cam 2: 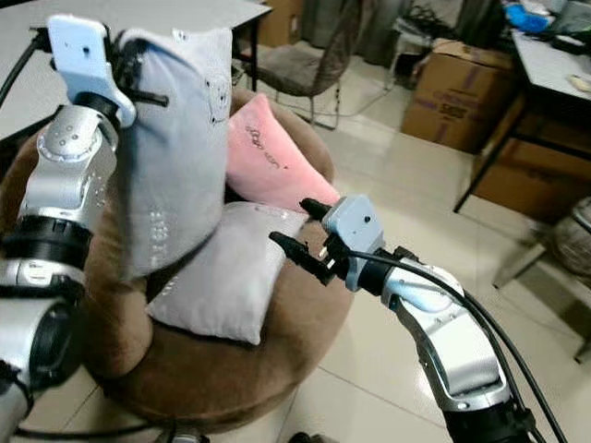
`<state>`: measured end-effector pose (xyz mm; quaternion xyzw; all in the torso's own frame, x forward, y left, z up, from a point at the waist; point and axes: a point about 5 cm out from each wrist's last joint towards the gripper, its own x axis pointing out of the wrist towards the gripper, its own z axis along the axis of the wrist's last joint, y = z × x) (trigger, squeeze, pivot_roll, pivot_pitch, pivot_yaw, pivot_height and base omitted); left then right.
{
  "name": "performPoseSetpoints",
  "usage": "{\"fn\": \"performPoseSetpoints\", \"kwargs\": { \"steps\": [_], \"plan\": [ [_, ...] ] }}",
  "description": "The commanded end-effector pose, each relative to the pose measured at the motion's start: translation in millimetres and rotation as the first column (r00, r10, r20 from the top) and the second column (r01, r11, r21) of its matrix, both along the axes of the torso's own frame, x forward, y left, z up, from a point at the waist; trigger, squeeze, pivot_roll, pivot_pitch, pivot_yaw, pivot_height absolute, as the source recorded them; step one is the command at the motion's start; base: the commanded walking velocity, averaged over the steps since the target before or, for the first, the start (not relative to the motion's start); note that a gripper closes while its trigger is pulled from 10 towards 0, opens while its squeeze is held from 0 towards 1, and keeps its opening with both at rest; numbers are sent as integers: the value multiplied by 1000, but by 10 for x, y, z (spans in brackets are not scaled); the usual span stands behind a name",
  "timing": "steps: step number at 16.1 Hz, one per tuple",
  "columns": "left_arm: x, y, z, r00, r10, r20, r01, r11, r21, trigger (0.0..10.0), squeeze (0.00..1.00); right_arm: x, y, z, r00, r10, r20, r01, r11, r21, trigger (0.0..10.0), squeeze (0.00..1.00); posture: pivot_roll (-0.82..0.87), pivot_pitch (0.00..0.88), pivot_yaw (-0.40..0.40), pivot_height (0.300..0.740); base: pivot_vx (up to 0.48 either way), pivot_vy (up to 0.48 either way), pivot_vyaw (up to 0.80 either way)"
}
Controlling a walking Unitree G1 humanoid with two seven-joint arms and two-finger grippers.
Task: Move the pillow to the sofa from floor
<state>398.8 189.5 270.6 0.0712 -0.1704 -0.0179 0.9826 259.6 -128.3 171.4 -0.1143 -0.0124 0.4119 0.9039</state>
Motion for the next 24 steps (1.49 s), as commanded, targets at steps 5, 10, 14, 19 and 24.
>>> {"fn": "performPoseSetpoints", "kwargs": {
  "steps": [5, 10, 14, 19, 24],
  "plan": [
    [8, 474, -585, 957, 199, -213, -215, 975, -54, 10000, 0, -16, -5, 49, 999, 42, -5, -42, 999, -30, 10000, 0, 105, 0, -62, 740, 0, 0, 0],
    [-268, 911, -1258, 777, 430, -460, -432, 896, 107, 10000, 0, -38, 84, -95, 990, 109, -91, -118, 988, -99, 10000, 0, 71, 0, -60, 740, 0, 0, 0],
    [-241, 1032, -1079, 819, 359, -448, -357, 929, 92, 10000, 1000, 38, 111, -78, 990, 111, -84, -120, 987, -110, 10000, 0, 82, 0, -72, 740, 0, 0, 0],
    [-199, 1133, -754, 870, 361, -337, -337, 933, 129, 10000, 1000, 168, 62, -126, 994, 12, -104, -25, 993, -118, 10000, 0, 92, 0, -73, 740, 0, 0, 0],
    [-222, 1120, -377, 954, 289, -85, -281, 955, 97, 10000, 1000, 254, 57, -58, 988, -140, -63, 143, 989, 49, 10000, 0, 114, 0, -66, 740, 0, 0, 0]
  ]
}}
